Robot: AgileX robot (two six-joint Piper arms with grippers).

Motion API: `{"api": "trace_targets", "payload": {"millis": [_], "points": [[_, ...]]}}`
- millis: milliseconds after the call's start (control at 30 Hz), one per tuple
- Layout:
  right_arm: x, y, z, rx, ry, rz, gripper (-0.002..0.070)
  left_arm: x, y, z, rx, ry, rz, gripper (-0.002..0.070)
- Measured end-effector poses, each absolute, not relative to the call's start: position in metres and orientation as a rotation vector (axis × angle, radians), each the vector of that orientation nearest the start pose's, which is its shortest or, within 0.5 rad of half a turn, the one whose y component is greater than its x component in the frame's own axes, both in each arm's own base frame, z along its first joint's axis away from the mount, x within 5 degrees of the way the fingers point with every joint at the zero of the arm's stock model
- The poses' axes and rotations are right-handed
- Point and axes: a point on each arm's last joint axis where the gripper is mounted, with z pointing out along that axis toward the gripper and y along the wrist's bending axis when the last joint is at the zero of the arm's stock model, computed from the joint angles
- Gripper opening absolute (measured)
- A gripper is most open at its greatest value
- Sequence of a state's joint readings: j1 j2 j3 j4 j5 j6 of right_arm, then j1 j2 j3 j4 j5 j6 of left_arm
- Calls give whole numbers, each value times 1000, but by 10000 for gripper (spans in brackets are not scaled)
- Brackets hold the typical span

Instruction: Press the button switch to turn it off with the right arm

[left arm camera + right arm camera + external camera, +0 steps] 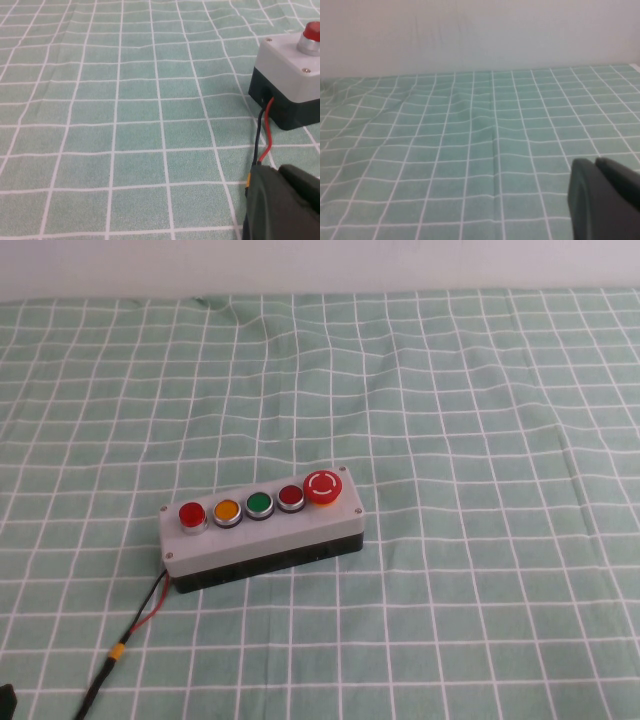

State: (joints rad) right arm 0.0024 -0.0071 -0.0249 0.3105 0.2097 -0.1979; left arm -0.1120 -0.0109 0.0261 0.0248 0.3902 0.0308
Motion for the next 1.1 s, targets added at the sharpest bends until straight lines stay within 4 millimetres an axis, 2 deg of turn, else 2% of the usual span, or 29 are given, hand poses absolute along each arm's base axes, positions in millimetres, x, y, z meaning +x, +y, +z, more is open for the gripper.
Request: {"api": "trace_targets", "payload": {"millis": [500,1100], "points": [[54,-1,177,110,1815,77,-16,52,-5,170,150,1883,-31,-3],[54,-1,175,110,1832,72,-16,52,-5,170,150,1883,-31,-3]]}}
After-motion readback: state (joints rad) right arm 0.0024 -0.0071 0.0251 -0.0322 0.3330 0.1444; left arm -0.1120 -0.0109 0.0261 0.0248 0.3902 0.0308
